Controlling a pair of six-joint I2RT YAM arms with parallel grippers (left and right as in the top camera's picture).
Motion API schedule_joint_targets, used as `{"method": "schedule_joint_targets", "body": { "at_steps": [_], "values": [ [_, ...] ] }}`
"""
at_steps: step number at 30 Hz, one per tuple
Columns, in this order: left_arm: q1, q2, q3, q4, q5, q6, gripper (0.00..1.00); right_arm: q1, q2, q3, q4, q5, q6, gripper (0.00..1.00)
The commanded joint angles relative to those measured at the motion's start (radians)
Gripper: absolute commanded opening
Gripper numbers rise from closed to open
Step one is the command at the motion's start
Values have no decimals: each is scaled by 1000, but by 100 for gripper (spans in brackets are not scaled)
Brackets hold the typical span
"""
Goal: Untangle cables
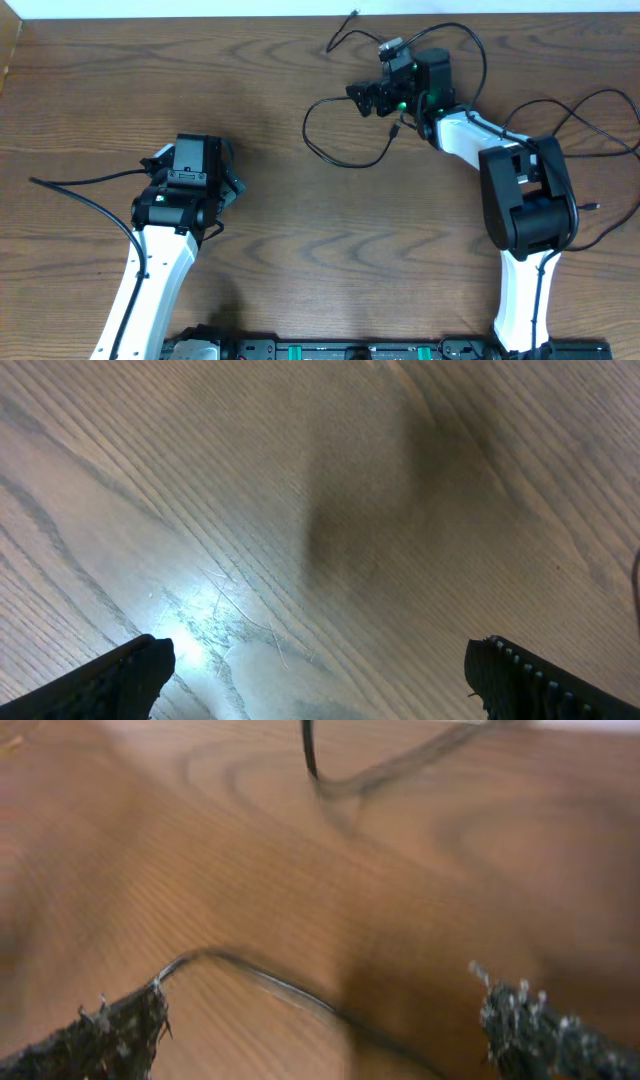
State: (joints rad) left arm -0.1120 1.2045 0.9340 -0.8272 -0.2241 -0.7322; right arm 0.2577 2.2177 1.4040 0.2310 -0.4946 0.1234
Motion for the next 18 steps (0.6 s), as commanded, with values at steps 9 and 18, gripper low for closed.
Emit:
{"method": "schedule_joint_targets", "body": {
  "at_steps": [9,18],
  "values": [
    [4,4,19,-2,-24,6,98,-25,-90,266,-510,-182,160,99],
    [4,4,19,-2,-24,6,98,-25,-195,417,-787,36,129,99]
  ]
}}
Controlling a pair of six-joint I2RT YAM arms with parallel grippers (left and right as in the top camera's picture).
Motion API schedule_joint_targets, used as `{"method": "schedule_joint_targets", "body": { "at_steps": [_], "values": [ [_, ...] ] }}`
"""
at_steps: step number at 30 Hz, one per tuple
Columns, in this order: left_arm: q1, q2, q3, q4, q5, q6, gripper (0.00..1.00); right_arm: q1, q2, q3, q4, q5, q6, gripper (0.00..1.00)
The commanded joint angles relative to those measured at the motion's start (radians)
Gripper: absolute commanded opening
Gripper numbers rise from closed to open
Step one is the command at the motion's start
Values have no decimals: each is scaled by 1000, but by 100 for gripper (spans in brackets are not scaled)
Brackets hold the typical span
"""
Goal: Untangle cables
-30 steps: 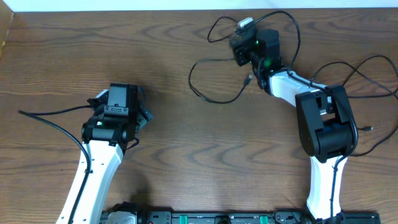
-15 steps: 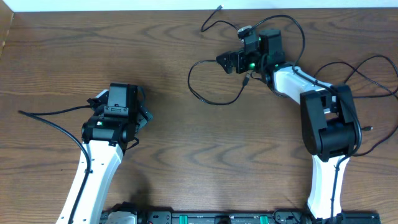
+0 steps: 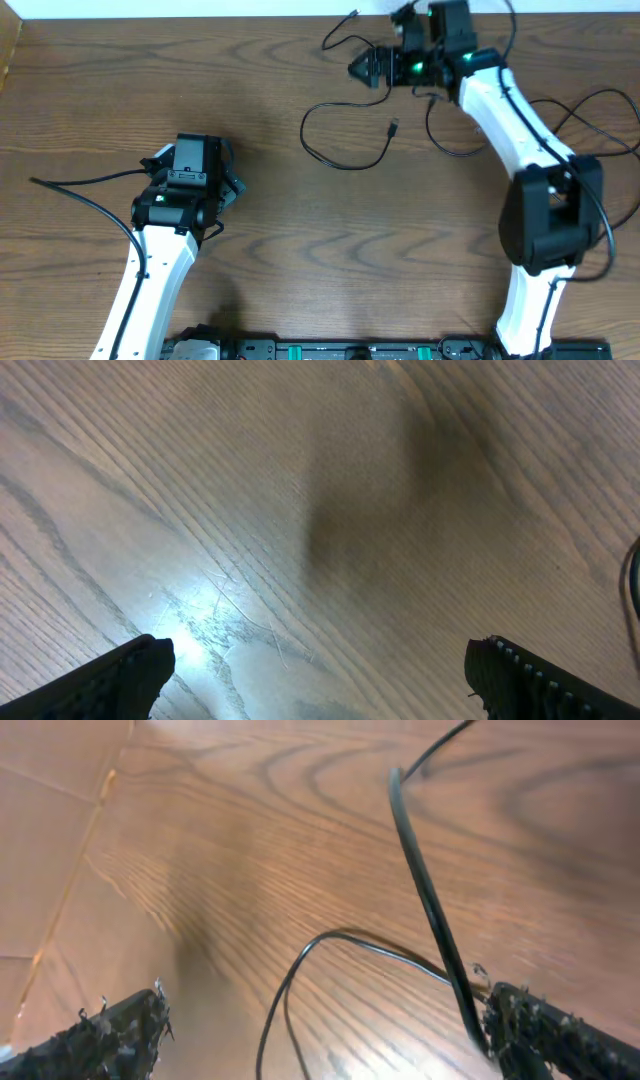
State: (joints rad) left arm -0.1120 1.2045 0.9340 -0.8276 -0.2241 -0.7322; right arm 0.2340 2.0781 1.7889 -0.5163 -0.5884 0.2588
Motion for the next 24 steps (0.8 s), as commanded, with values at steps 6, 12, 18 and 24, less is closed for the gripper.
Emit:
{"method": "schedule_joint_targets", "body": {
  "at_steps": [6,12,18,24],
  "values": [
    [4,4,19,-2,-24,6,98,27,-98,32,-201,119,-227,99],
    [4,4,19,-2,-24,6,98,109,-96,26,-472,163,-730,99],
    [4,4,19,-2,-24,6,98,192,-96,-19,-546,372,-873,99],
    [4,4,19,-2,-24,6,98,226,-96,-124,-506,373,-965,99]
  ]
}}
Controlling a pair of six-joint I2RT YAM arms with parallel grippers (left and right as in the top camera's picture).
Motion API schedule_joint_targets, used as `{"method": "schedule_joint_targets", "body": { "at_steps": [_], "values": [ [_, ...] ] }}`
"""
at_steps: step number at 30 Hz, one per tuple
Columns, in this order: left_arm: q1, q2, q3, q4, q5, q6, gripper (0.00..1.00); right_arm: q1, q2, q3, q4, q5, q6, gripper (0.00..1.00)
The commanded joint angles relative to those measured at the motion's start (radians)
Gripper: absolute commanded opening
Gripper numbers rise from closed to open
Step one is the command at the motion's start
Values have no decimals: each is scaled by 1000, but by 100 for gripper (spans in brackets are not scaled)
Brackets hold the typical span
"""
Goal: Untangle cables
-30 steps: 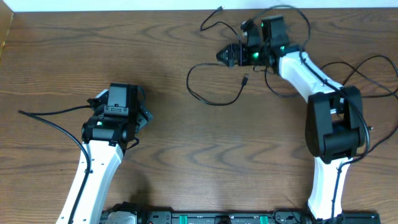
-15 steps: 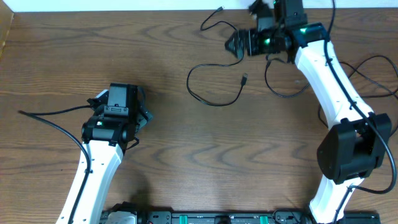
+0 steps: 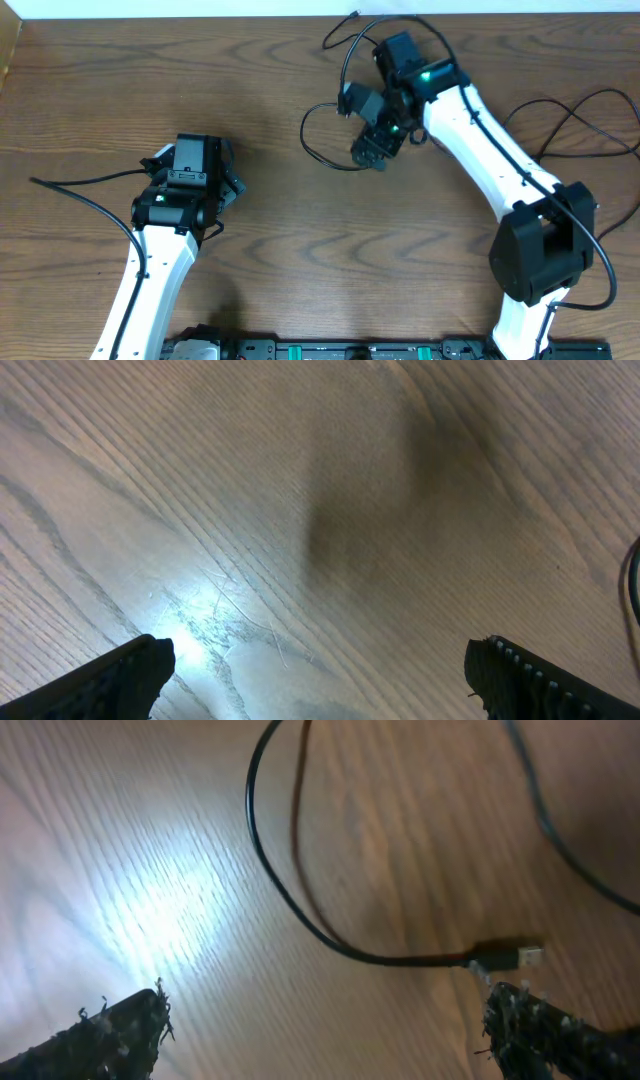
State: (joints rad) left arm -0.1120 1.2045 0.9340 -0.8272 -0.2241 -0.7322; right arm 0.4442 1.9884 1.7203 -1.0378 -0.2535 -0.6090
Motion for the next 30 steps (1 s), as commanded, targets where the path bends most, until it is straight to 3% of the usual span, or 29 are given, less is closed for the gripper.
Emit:
{"method": "schedule_joint_targets", "body": {
  "at_steps": [1,12,18,20,25,30],
  "values": [
    [4,4,19,-2,-24,6,98,22,-6,-77,30,38,-97,99],
    [4,4,19,-2,-24,6,98,82,-6,-350,369,39,-94,99],
    [4,4,19,-2,-24,6,98,82,-6,-440,582,155,135,96],
    [4,4,19,-2,-24,6,98,76,-6,-453,630,174,177,92],
    [4,4,19,-2,-24,6,98,74,-6,-491,682,223,179,50],
    [4,4,19,-2,-24,6,98,75,-6,-509,679,230,178,54]
  ]
}}
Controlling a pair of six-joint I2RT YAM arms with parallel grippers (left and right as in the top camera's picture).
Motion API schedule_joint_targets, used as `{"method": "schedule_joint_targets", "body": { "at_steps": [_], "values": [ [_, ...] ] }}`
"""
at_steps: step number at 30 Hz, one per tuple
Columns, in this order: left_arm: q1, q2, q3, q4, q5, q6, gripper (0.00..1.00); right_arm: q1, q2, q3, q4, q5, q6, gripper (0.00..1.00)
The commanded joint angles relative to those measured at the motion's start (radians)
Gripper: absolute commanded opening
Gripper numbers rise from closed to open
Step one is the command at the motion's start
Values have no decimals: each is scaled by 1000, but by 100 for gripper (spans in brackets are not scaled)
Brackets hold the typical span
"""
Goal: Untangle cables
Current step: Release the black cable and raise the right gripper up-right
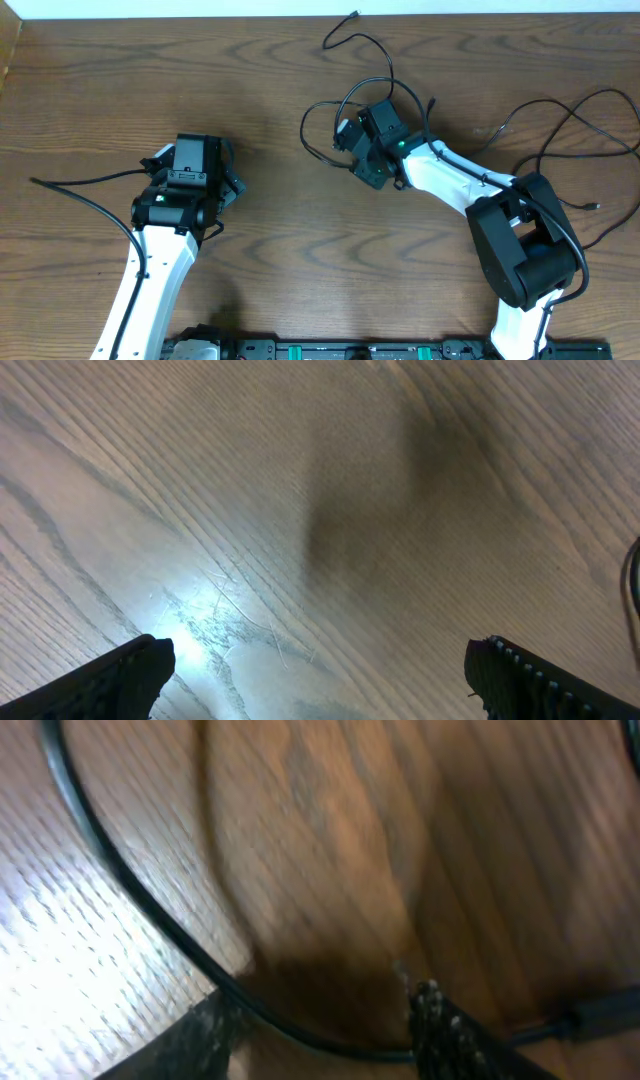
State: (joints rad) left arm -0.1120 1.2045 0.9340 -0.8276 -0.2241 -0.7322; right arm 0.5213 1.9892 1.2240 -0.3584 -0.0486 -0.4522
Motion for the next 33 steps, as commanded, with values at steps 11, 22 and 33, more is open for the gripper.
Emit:
{"method": "schedule_joint_targets", "body": {
  "at_steps": [11,22,33],
  "values": [
    [4,4,19,-2,-24,6,98,-6,15,-24,94,84,110,38],
    [4,4,19,-2,-24,6,98,-27,257,-22,473,269,426,45],
    [4,4,19,-2,-24,6,98,-255,446,93,493,291,762,49]
  ]
}}
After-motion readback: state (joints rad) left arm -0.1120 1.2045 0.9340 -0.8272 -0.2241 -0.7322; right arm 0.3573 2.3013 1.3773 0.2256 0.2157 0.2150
